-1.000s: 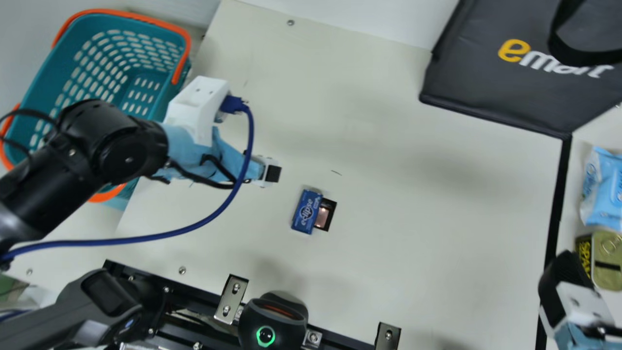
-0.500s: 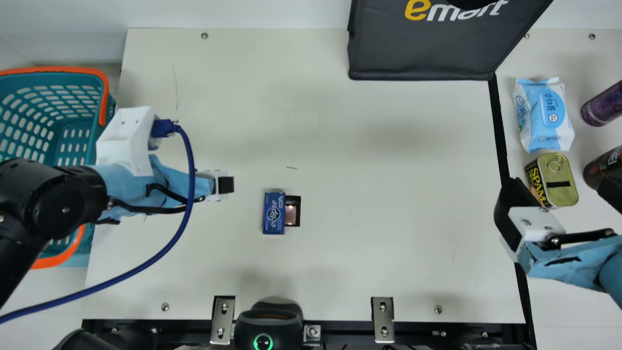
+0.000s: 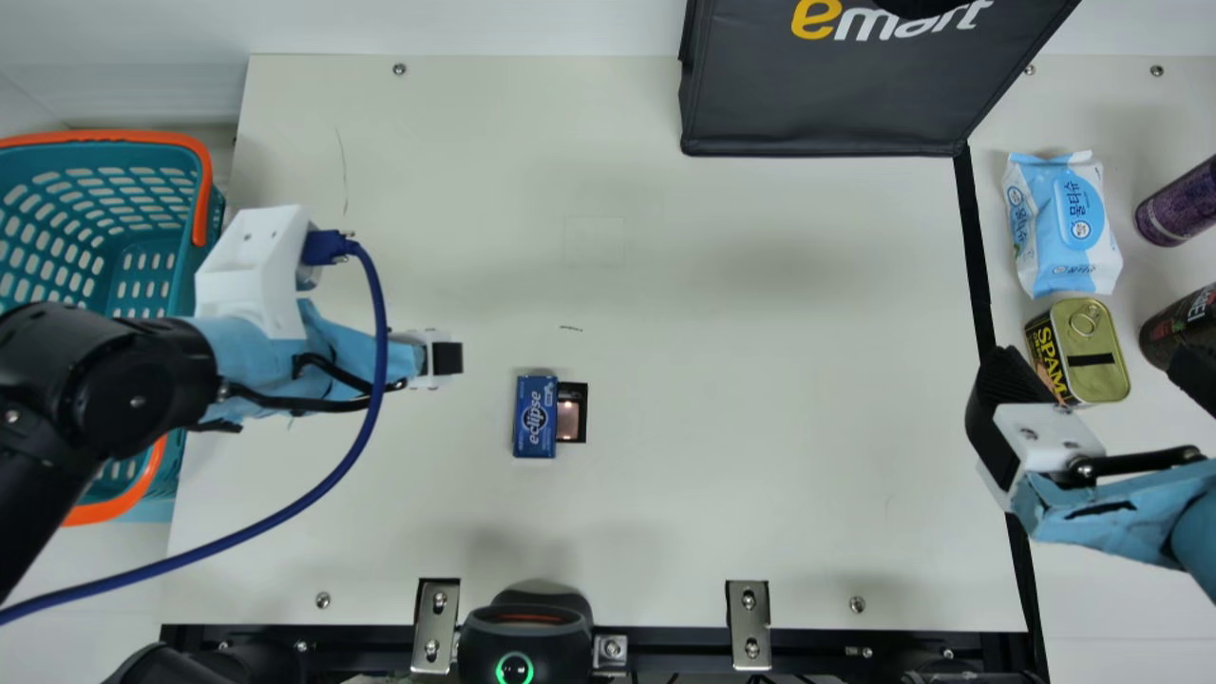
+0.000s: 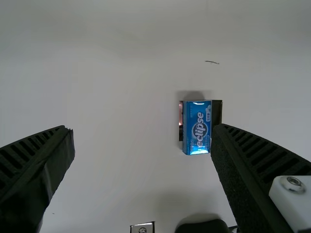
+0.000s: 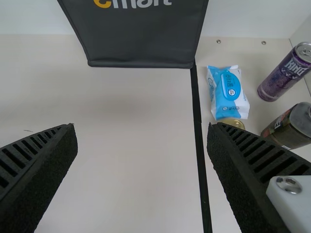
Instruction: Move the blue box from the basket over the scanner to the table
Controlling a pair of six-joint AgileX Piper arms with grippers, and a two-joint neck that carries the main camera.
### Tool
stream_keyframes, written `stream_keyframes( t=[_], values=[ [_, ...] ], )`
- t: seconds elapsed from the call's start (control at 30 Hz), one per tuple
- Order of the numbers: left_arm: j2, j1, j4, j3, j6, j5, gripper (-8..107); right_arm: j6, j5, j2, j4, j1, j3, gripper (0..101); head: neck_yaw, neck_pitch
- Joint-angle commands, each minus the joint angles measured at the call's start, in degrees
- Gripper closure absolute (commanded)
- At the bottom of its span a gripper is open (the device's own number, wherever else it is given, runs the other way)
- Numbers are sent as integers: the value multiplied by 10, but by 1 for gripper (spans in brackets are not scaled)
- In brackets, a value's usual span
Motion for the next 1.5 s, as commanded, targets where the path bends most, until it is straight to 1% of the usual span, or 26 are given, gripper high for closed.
stream_keyframes(
  t=[0.0,0.23,0.47,0.8,1.03,1.47],
  values=[
    [8,-12,-2,-4,-10,-1,9,0,0,0,0,0,0,6,0,-17],
    [45,-62,11,-25,-66,-9,9,0,0,0,0,0,0,6,0,-17],
    [88,-121,44,-42,-135,-14,9,0,0,0,0,0,0,6,0,-17],
    [149,-191,88,-54,-221,-19,9,0,0,0,0,0,0,6,0,-17],
    [191,-218,98,-59,-256,-24,9,0,0,0,0,0,0,6,0,-17],
    [251,-237,99,-60,-281,-39,9,0,0,0,0,0,0,6,0,-17]
  ],
)
